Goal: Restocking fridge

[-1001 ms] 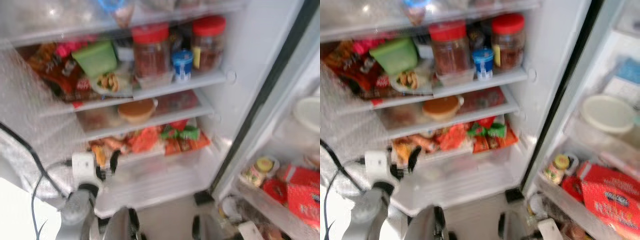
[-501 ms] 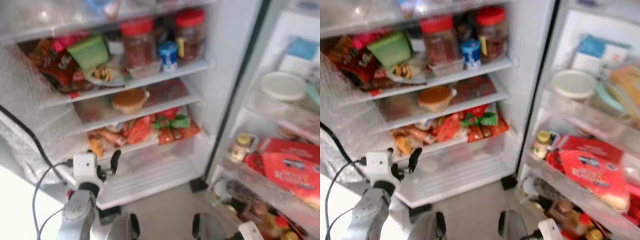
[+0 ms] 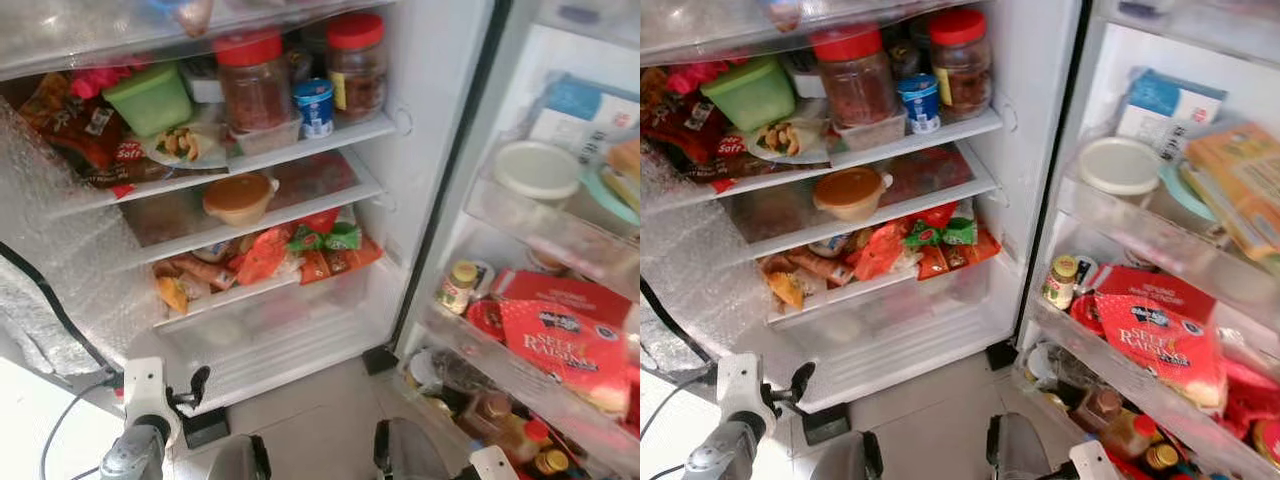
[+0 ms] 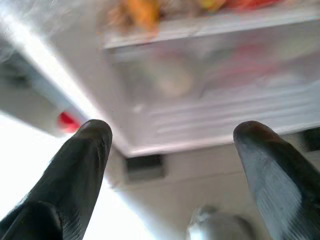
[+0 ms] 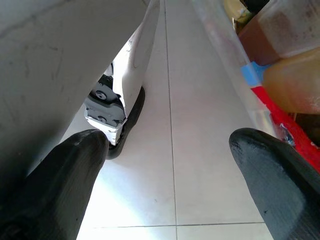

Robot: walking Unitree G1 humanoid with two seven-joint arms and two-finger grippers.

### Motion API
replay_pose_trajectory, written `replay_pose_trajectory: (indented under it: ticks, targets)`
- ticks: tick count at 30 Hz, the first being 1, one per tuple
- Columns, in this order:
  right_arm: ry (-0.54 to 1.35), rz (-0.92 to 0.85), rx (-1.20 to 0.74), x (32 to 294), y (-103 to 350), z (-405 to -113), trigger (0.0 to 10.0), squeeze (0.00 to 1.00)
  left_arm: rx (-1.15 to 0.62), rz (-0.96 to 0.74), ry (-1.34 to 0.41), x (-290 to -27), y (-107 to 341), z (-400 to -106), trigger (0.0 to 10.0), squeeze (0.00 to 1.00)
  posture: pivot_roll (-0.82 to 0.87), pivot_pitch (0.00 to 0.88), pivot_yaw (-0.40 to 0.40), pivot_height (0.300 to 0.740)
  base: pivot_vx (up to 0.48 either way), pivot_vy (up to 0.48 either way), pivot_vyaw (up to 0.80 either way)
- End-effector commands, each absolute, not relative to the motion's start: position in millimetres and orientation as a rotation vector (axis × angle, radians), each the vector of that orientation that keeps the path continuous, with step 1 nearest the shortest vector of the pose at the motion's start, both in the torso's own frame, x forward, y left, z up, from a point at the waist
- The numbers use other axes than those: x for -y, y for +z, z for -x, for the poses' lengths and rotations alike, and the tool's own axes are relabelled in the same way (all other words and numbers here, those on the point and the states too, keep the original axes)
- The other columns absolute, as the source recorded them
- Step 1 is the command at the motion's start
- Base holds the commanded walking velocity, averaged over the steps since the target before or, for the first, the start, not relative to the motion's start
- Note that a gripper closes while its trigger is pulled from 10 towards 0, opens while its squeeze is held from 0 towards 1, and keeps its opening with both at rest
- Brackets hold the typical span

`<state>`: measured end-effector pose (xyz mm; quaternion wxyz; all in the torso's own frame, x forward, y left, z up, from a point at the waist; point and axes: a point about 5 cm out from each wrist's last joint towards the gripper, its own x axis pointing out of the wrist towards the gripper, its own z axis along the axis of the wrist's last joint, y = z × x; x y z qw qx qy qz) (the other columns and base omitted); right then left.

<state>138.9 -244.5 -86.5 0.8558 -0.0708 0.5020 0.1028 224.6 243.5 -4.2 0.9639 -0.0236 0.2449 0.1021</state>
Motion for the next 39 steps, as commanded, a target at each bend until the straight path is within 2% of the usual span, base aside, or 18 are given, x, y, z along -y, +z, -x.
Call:
replay_pose_trajectory:
  ticks: [1, 5, 14, 39]
  targets:
    - [0.245, 0.132, -1.043, 235, -88, -141, 10.0, 0.0, -0.609, 0.016, 0.308, -266, -25, -202, 10.0, 0.0, -0.04, 0.062, 0.057, 0.624, 0.0, 0.0, 0.0]
    - [0.241, 0.134, -1.041, 235, -88, -142, 10.0, 0.0, -0.729, 0.011, 0.349, -275, -44, -180, 10.0, 0.0, -0.05, 0.057, 0.061, 0.624, 0.0, 0.0, 0.0]
    - [0.24, 0.135, -1.04, 235, -88, -142, 10.0, 0.0, -0.787, 0.035, 0.37, -269, -59, -163, 10.0, 0.0, -0.05, 0.044, 0.058, 0.624, 0.0, 0.0, 0.0]
    - [0.232, 0.131, -1.03, 235, -87, -143, 10.0, 0.0, -0.796, 0.038, 0.37, -265, -69, -158, 10.0, 0.0, -0.05, 0.059, 0.056, 0.624, 0.0, 0.475, 0.04]
